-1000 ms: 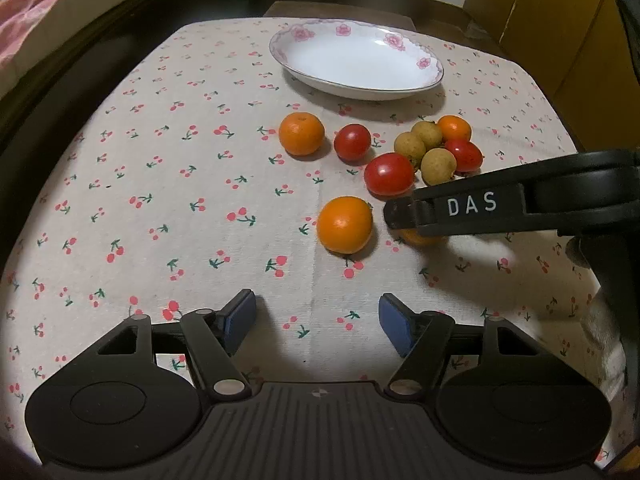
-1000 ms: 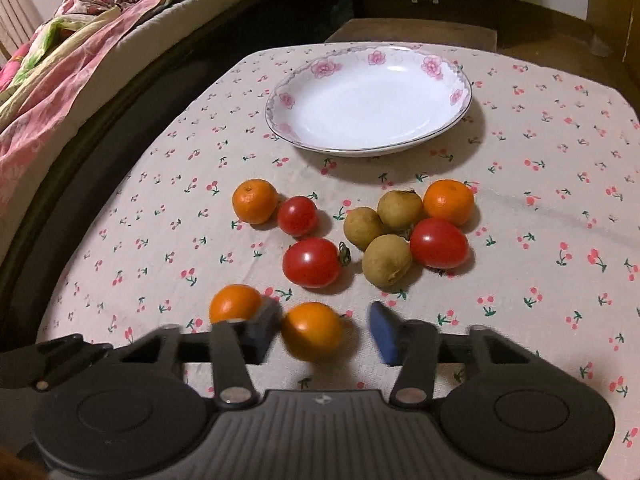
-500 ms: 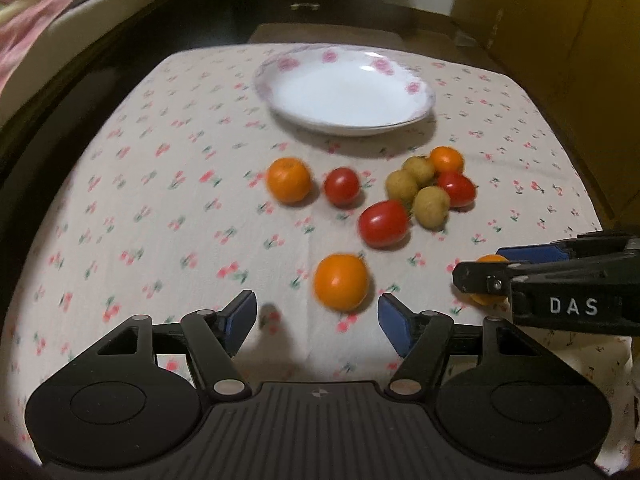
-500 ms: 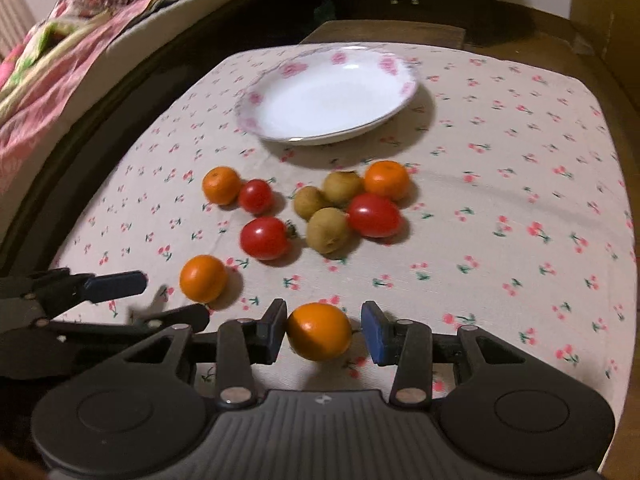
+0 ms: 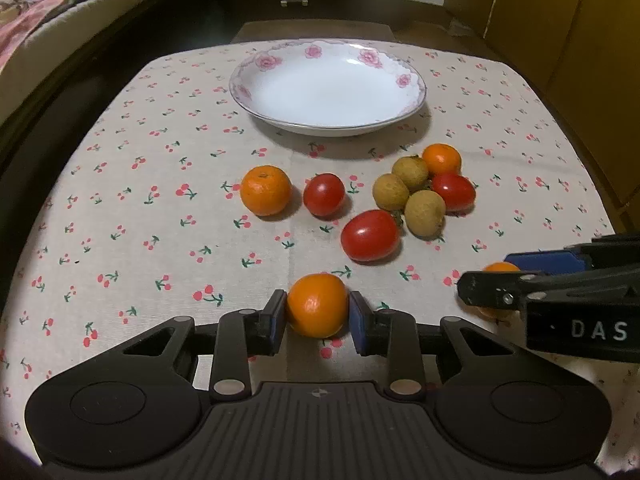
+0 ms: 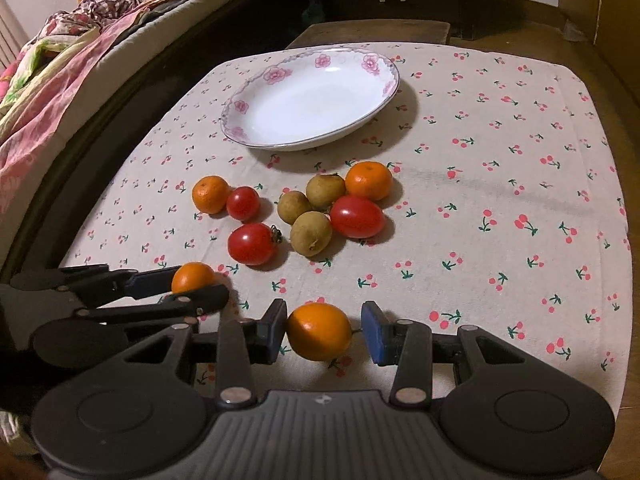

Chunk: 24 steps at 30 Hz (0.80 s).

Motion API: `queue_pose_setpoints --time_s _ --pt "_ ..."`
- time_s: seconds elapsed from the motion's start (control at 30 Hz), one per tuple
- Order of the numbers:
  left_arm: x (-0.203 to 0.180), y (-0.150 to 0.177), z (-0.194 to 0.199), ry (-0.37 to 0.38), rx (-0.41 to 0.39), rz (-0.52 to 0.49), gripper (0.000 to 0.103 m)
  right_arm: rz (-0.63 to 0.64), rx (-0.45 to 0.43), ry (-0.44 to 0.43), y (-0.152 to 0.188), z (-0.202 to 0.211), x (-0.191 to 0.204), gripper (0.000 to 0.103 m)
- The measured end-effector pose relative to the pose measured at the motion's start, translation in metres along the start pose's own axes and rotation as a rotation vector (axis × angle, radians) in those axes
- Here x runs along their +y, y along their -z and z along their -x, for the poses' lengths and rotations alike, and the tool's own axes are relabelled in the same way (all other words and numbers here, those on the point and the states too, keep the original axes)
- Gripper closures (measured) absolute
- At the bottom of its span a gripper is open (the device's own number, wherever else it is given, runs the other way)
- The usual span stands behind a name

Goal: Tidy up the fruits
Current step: 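Carry both oranges over the white bowl and open both grippers to drop them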

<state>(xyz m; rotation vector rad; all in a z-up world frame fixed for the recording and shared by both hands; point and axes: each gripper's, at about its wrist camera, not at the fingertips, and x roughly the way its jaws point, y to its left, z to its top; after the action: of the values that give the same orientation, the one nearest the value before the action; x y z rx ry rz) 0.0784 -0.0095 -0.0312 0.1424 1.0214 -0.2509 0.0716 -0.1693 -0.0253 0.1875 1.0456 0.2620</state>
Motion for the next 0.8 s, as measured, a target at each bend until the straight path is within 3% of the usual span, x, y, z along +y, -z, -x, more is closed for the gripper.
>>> queue_pose_setpoints --time_s 0.37,0.8 --pt "0.000 -0.013 0.017 0.044 -0.036 0.044 0.063 0.001 -0.030 -0.019 -0.013 0.003 0.005 0.062" --pt "0.009 -0.069 0.012 0.044 -0.104 0.075 0.063 -0.012 -0.113 -0.020 -0.065 0.002 -0.001 0.062"
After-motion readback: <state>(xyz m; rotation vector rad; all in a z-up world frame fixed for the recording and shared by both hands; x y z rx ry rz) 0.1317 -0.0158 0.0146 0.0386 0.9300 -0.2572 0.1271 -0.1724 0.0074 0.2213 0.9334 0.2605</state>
